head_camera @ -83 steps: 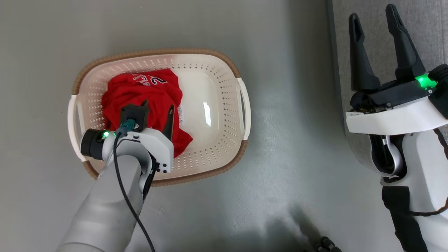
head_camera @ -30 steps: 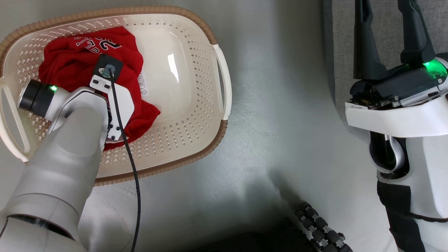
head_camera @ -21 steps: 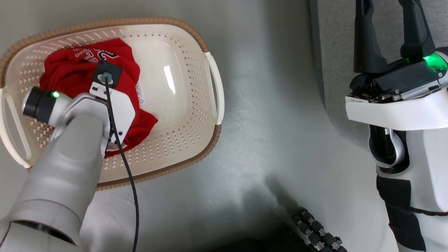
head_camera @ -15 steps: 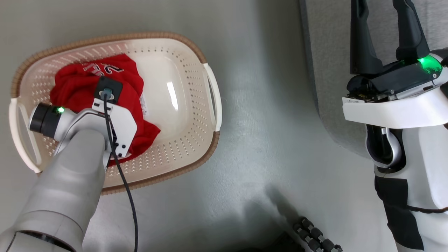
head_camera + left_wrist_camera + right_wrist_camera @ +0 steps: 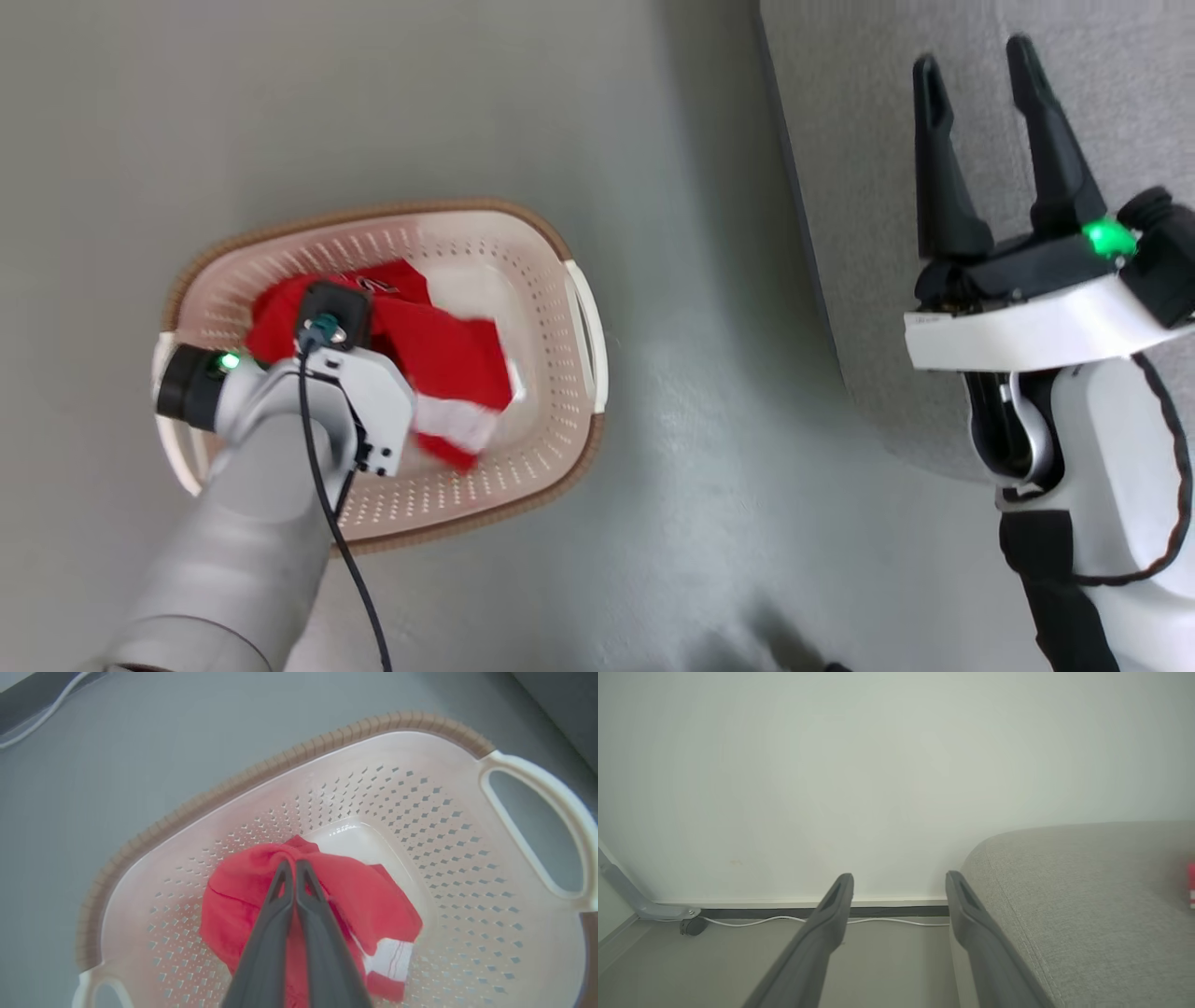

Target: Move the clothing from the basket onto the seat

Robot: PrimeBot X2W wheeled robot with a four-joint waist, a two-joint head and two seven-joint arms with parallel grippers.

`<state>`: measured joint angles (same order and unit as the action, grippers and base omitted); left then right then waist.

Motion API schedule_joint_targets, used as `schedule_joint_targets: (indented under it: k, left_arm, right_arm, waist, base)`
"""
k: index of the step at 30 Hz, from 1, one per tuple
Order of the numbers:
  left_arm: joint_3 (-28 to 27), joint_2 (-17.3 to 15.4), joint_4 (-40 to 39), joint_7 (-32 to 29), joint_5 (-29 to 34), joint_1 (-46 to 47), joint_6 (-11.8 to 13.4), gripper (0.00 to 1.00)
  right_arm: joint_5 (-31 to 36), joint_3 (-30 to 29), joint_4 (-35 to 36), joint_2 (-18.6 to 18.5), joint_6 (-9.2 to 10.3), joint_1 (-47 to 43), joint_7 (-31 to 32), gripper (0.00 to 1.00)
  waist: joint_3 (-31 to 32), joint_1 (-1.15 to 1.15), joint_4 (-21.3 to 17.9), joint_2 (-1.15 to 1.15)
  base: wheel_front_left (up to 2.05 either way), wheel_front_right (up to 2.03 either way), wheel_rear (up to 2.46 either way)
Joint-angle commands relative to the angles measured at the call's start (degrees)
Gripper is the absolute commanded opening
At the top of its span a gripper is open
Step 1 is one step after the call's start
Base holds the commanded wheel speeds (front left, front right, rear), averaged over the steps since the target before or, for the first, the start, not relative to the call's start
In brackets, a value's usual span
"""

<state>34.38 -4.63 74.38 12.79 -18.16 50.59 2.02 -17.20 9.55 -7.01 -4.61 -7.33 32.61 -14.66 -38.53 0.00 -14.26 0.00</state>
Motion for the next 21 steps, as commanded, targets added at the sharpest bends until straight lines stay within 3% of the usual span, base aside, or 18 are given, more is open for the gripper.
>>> schedule_joint_targets:
  k: [1, 7, 21]
  left_arm:
    - [-1.23, -0.35, -0.46, 1.08, -0.72, -1.81, -0.19, 0.0]
    - [-1.81, 0.99, -2.67, 2.12, -2.2, -4.98, -0.48, 0.0]
    - [-6.24, 1.52, -20.04, 2.2, -3.04, -14.48, 1.51, 0.0]
  right_arm:
    - [0.17, 0.49, 0.5, -0.57, -0.16, -2.65, -0.34, 1.0]
    - [0.1, 0.4, -1.76, -1.51, -0.16, -5.19, -0.34, 1.0]
    - [0.36, 0.44, -6.0, -1.25, -0.16, -10.35, -0.34, 1.0]
  waist:
    - [4.38, 0.0, 2.12, 0.0]
    - [9.96, 0.0, 4.04, 0.0]
    - [21.17, 0.0, 6.57, 0.0]
  base:
    - [0.0, 0.0, 0.0]
    - [0.0, 0.0, 0.0]
    - [0.0, 0.0, 0.0]
